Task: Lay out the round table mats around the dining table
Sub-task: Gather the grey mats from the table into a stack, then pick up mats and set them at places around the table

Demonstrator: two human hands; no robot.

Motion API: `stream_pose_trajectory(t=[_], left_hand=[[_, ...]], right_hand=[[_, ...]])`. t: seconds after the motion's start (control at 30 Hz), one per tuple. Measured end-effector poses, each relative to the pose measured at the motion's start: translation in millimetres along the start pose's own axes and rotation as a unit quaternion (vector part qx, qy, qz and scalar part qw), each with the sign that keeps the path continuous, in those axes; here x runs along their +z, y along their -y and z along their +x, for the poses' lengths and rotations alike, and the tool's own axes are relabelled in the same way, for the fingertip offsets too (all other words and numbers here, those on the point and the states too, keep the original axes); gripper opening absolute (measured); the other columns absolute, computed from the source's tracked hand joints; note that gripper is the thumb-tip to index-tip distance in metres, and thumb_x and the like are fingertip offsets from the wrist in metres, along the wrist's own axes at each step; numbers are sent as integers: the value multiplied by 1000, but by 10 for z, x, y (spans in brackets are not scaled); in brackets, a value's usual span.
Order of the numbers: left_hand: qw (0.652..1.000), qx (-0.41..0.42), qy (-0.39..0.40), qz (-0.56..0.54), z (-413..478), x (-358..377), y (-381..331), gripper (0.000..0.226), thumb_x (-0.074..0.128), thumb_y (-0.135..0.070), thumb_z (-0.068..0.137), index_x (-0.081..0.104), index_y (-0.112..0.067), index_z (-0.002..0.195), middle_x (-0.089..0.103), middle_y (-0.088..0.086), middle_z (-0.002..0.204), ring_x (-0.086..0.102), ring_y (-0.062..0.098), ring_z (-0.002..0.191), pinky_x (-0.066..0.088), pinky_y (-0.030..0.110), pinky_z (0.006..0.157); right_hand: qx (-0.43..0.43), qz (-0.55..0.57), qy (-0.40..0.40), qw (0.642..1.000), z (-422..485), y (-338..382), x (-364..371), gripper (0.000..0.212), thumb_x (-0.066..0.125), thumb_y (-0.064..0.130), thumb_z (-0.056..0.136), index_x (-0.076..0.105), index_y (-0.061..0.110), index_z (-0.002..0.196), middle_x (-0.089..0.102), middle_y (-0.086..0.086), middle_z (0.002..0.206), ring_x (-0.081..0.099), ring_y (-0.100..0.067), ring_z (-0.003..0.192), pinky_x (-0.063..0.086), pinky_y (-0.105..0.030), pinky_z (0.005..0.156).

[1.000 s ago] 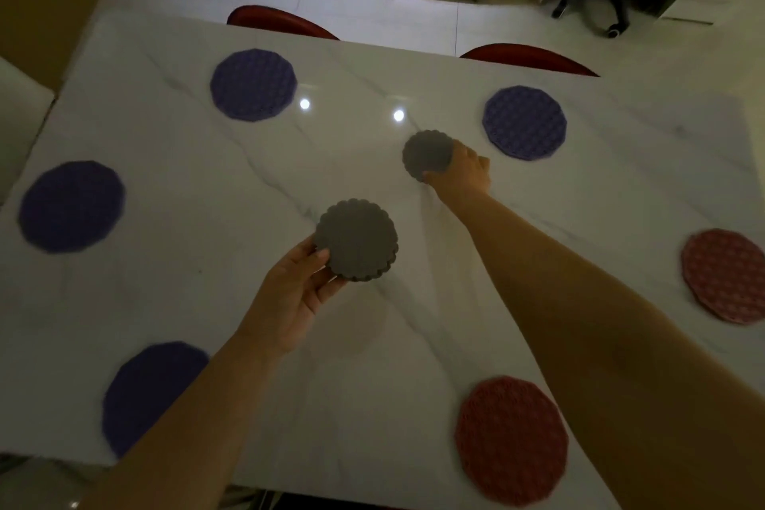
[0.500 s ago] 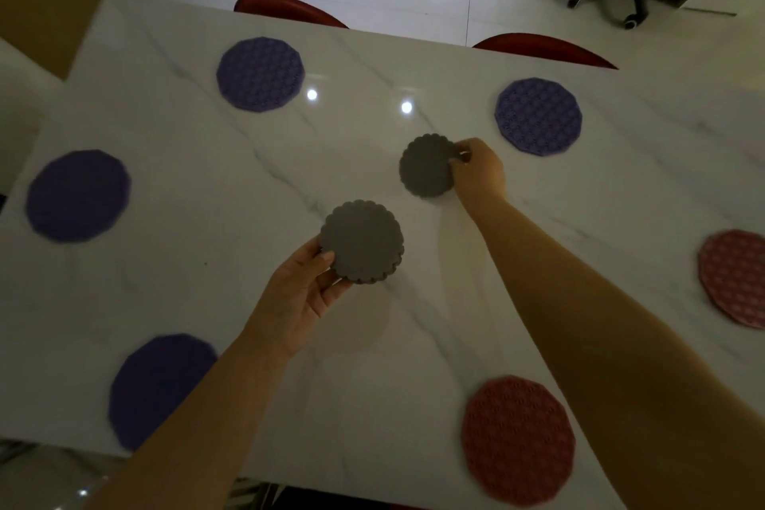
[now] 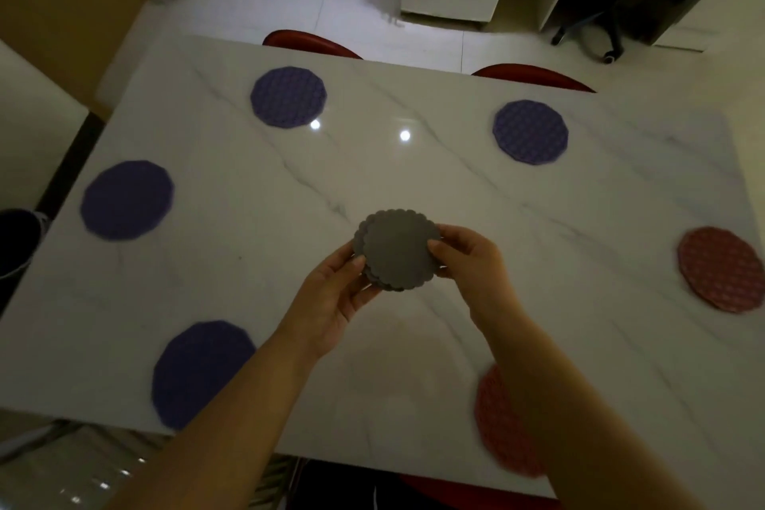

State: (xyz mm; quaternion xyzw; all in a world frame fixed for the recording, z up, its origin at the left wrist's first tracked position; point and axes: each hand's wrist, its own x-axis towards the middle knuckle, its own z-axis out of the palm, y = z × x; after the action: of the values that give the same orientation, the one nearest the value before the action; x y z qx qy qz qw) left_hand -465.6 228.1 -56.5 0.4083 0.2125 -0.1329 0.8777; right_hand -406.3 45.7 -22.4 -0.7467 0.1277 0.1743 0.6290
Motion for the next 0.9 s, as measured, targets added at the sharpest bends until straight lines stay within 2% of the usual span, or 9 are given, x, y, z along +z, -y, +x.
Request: stream_pose_trajectory(t=[0.1, 0.2, 0.27, 0.33, 0.43, 0.53, 0.6, 0.7, 0.9], left_hand=[[1000, -1, 24, 3, -117, 5, 31, 37, 60, -19, 88, 63, -22, 124, 66, 7, 126, 63, 24, 115, 55, 28, 83], [997, -5, 61, 35, -243, 15, 58, 39, 56, -22, 91, 58, -25, 130, 62, 5, 131, 60, 24, 119, 54, 28, 87], [994, -1, 70, 84, -318, 31, 91, 40, 50, -23, 96, 52, -28, 135, 60, 1, 134, 58, 22, 122, 53, 28, 89], [992, 2, 60, 114, -393, 57, 139, 38, 43, -25, 100, 49, -28, 138, 61, -4, 133, 59, 20, 120, 53, 29, 88], [987, 12, 31, 155, -496, 121, 217, 37, 37, -30, 101, 48, -31, 137, 63, -7, 130, 63, 15, 114, 55, 28, 83], [974, 34, 21, 225, -569, 177, 279, 43, 40, -32, 99, 39, -29, 142, 52, -2, 139, 59, 15, 119, 55, 27, 87], [964, 46, 24, 263, -595, 197, 312, 48, 39, -28, 100, 31, -22, 148, 44, 2, 146, 52, 18, 125, 53, 28, 92], [951, 54, 36, 302, -623, 246, 346, 48, 35, -25, 102, 27, -18, 149, 42, 5, 147, 50, 19, 126, 52, 24, 92], [940, 52, 20, 337, -627, 249, 352, 47, 41, -24, 100, 29, -17, 145, 44, 5, 139, 54, 13, 111, 54, 16, 76]], right_hand=[[-23, -57, -37, 997, -153, -63, 27, 25, 61, 13, 88, 66, 19, 111, 68, 13, 91, 65, -1, 79, 53, -17, 68], [-15, -70, -56, 996, -311, -146, 60, 29, 58, 17, 90, 61, 21, 119, 66, 4, 108, 65, -12, 91, 57, -33, 80], [-20, -92, -61, 994, -407, -207, 85, 34, 56, 17, 92, 57, 20, 125, 64, -1, 117, 63, -16, 95, 56, -36, 84], [-21, -119, -76, 990, -490, -255, 105, 39, 55, 18, 93, 51, 19, 131, 60, -3, 124, 62, -17, 97, 53, -32, 84], [-21, -153, -95, 983, -611, -314, 125, 45, 52, 21, 95, 43, 15, 138, 54, -6, 134, 57, -24, 112, 49, -40, 96], [-20, -159, -104, 982, -703, -368, 138, 46, 47, 21, 97, 38, 12, 141, 47, -8, 141, 48, -25, 125, 41, -40, 106], [-12, -160, -100, 982, -735, -399, 146, 45, 43, 21, 98, 37, 11, 142, 45, -10, 142, 45, -25, 127, 38, -32, 104], [8, -157, -76, 985, -767, -430, 170, 47, 39, 22, 100, 32, 9, 144, 42, -13, 141, 45, -28, 125, 42, -34, 100], [8, -164, -53, 985, -822, -472, 149, 43, 40, 14, 98, 37, 8, 140, 45, -14, 139, 48, -27, 122, 46, -34, 99]])
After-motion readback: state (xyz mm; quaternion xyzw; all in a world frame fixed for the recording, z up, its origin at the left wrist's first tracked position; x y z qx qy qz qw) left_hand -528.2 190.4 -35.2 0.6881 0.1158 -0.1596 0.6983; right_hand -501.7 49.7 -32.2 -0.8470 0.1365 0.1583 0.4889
